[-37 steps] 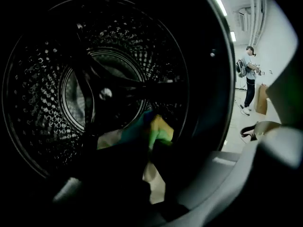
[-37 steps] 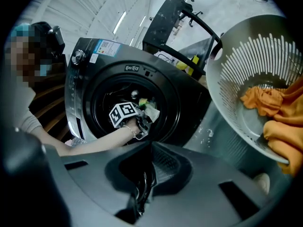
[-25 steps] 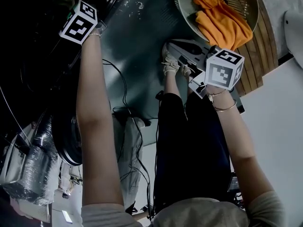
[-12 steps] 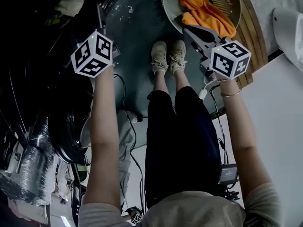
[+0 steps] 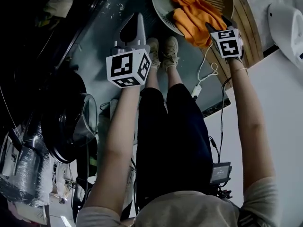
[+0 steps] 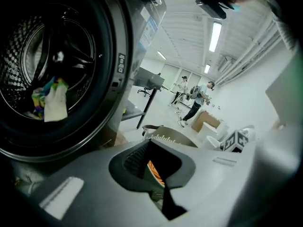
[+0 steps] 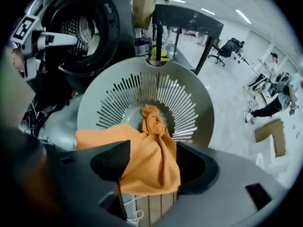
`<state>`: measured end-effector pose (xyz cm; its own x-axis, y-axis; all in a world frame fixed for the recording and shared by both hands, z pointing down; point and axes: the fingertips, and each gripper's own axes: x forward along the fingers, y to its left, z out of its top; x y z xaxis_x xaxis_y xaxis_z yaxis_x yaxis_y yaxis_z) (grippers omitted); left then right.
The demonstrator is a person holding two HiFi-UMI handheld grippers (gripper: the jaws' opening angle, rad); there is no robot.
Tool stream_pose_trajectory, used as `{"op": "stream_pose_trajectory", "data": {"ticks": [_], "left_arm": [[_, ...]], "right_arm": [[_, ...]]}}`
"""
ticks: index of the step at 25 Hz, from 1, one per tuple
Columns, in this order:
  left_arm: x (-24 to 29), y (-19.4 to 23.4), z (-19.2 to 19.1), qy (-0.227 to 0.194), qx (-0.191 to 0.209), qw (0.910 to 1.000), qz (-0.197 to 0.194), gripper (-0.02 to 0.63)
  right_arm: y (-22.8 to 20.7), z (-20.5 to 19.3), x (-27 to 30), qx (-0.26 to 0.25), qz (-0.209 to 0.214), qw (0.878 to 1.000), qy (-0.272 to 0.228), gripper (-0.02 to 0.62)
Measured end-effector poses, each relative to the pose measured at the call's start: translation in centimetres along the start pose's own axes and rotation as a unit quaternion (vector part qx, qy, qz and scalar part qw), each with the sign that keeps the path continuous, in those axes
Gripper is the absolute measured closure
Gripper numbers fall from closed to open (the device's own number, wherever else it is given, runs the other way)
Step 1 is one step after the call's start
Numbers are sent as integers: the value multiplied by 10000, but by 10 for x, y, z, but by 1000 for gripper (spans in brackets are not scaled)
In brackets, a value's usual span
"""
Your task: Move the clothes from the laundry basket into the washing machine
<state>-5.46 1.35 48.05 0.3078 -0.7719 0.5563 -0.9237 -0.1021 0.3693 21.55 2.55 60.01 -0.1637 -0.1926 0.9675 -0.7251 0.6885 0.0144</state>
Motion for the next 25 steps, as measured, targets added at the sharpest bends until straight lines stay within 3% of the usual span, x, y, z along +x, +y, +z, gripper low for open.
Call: {"op": "stream_pose_trajectory", "data": {"ticks": [5,8,9,11,13,15,18,19,22,25], "left_arm": [[7,-20,-7,297,168,9990,-283,595],[9,-22,-7,382,495,9975,-320,597],[10,-24,-8,408,570,9968,-382,597],[10,-30,-12,496,609,9951,-596,597],[9,-36,-16,585,581,9936,-775,597],[6,-40,-19,640,538,9928,-863,596],[2,-51,-22,709,374,9913,-1044,595],[0,-56,-23,755,307,9903,-1126,567],[-3,-75,-30,1008,347,9846,-1386,355],[-5,-99,-33,1191,796,9751,-1692,310]], "right_arm": [[1,-35,28,-319,361,9944,945,321],[-1,-41,32,-373,356,9927,1089,339],[-5,-42,32,-451,266,9923,1121,388],[-14,-43,31,-637,122,9909,1181,571],[-14,-43,29,-514,220,9913,1189,574],[-11,-36,23,-36,432,9946,945,575],[-6,-11,-1,919,641,9937,68,577],[-3,-2,-12,1117,665,9912,-233,577],[9,18,-49,1481,795,9801,-1054,577],[16,48,-98,2052,992,9518,-2052,577]]}}
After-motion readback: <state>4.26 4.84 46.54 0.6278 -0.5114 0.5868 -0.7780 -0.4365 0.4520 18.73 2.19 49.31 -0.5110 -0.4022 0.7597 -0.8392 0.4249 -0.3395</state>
